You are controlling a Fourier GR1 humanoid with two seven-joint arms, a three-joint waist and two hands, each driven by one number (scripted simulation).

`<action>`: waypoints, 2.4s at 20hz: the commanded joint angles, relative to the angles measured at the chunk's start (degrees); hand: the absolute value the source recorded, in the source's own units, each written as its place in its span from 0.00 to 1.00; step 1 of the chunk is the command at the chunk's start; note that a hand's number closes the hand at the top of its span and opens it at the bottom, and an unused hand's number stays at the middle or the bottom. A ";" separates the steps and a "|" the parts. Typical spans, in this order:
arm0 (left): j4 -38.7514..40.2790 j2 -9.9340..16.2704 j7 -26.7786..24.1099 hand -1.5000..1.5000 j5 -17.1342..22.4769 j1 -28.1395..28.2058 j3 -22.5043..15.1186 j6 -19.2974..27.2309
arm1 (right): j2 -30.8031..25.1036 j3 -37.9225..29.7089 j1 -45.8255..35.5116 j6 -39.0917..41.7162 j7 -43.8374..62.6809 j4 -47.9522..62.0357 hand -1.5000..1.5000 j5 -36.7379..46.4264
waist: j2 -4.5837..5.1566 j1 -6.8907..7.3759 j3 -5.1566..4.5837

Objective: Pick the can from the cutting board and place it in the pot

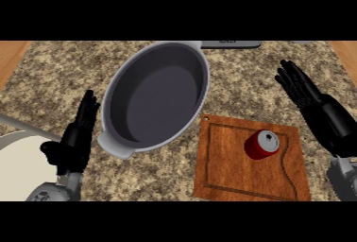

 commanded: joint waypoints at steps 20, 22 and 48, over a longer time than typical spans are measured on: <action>1.01 12.67 5.35 0.50 -3.10 8.19 6.54 -6.57 | -16.92 -7.44 13.77 2.94 -17.53 6.00 0.00 20.45 | -0.94 -0.07 -0.49; 3.78 13.22 4.48 0.50 -1.41 7.18 8.54 -8.59 | -20.57 -8.34 9.12 6.33 -11.40 5.50 0.00 19.70 | -0.83 0.12 -0.56; -0.49 10.41 8.96 0.50 -5.75 8.07 9.08 -9.42 | -10.34 15.27 -15.68 37.61 30.29 7.32 0.00 28.64 | -0.77 0.42 -0.44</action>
